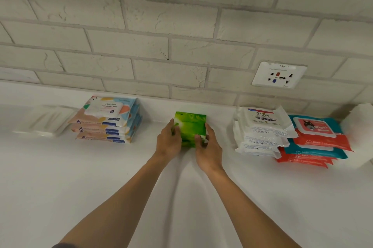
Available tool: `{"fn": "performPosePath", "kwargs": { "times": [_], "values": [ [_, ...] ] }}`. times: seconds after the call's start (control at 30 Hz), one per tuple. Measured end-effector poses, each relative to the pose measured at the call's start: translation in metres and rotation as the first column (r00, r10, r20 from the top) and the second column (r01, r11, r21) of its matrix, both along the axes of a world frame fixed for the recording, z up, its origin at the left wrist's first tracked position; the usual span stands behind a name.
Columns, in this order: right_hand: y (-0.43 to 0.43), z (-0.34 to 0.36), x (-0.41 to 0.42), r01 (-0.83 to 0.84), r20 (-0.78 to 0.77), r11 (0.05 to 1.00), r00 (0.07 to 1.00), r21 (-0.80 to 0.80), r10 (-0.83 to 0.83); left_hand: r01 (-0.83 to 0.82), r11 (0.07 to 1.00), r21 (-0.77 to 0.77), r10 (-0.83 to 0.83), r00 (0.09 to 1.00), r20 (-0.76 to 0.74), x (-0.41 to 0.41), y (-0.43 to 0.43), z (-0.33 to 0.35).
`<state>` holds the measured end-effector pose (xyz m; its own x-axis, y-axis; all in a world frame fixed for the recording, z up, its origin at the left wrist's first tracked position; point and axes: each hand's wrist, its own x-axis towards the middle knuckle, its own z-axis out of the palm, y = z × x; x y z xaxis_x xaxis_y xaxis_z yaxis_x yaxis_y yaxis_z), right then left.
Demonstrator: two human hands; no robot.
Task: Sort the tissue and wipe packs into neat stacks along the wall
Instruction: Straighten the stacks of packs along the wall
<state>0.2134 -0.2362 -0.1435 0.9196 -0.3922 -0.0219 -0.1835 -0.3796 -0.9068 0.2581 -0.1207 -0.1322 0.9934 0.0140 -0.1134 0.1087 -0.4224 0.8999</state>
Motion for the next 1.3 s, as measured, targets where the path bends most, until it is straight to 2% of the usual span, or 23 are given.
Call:
{"fn": "performPosePath", "kwargs": {
  "times": [0.2,0.73,1.03,1.3],
  "values": [
    [0.013,0.004,0.003,-0.05,-0.008,0.996,0.999,0.07,0.05,-0.005,1.0,-0.015,0.004,0.999,-0.034,0.006,0.023,-0.002],
    [0.042,0.007,0.013,-0.086,-0.032,0.996,0.996,0.039,0.088,-0.007,0.994,-0.108,0.001,0.998,-0.059,0.013,0.059,0.0],
    [0.048,0.008,0.011,-0.046,-0.036,0.997,0.998,0.058,0.048,-0.014,0.998,-0.062,0.009,0.996,-0.085,0.011,0.059,0.009],
    [0.047,0.019,-0.007,0.023,-0.052,0.998,0.998,0.06,-0.02,-0.015,1.0,0.004,0.014,0.996,0.087,-0.007,0.063,0.035]
  ]
}}
